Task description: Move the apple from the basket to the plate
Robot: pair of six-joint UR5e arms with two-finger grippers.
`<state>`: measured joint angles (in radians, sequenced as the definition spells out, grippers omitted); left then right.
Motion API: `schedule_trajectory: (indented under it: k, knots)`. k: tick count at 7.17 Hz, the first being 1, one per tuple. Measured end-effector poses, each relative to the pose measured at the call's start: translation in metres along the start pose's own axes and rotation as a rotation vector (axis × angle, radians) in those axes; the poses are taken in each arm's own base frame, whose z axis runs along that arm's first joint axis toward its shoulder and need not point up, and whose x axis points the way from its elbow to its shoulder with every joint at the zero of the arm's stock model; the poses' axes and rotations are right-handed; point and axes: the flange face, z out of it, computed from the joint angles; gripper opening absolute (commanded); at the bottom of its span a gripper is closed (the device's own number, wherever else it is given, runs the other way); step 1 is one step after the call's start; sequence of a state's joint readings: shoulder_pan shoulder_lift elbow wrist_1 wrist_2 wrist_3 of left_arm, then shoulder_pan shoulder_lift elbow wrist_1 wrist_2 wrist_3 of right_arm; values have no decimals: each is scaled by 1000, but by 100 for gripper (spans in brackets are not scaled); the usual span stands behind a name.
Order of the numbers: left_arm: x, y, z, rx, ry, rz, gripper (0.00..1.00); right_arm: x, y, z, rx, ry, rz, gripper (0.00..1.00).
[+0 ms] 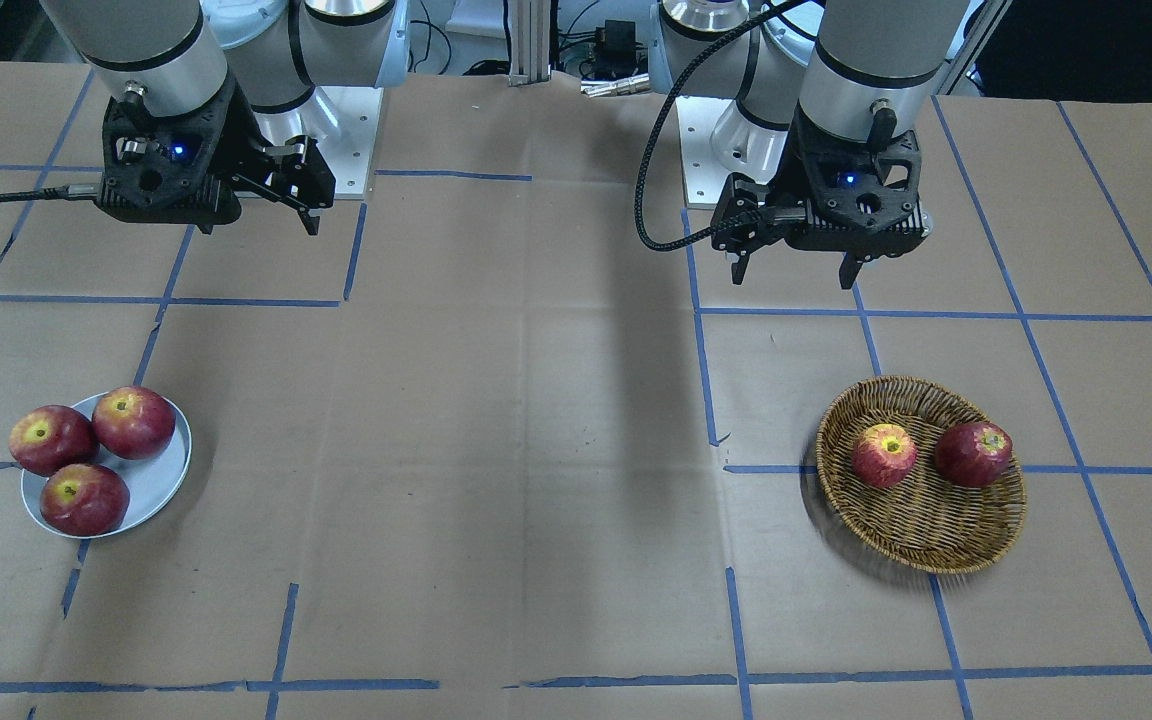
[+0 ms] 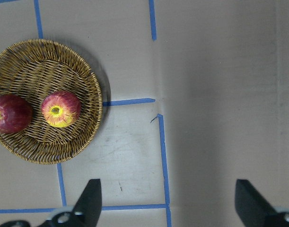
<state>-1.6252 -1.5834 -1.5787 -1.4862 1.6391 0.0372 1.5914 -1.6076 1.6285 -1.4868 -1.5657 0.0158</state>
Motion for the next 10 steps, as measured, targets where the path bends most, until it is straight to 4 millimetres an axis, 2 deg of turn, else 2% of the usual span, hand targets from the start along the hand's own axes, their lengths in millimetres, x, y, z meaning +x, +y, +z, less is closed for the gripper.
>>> schedule_trajectory:
  k: [2,4,5,7,8,10]
  knots:
    - [-4,-4,-7,9,-5,-5,99,0,0,0,0,0,1,100]
    - [-16,-11,7,-20,-4,-27,98,0,0,0,-1,-1,0,100]
    - [-29,-19,22,-27,1,-45,93,0,0,0,-1,-1,1,100]
    - [-71,-40,57,-40,6,30,93,0,0,0,-1,-1,1,100]
    - [-94,-43,85,-74,14,71,93,0,0,0,-1,-1,0,100]
    - [-136,-45,153,-90,20,137,95,0,0,0,-1,-1,0,100]
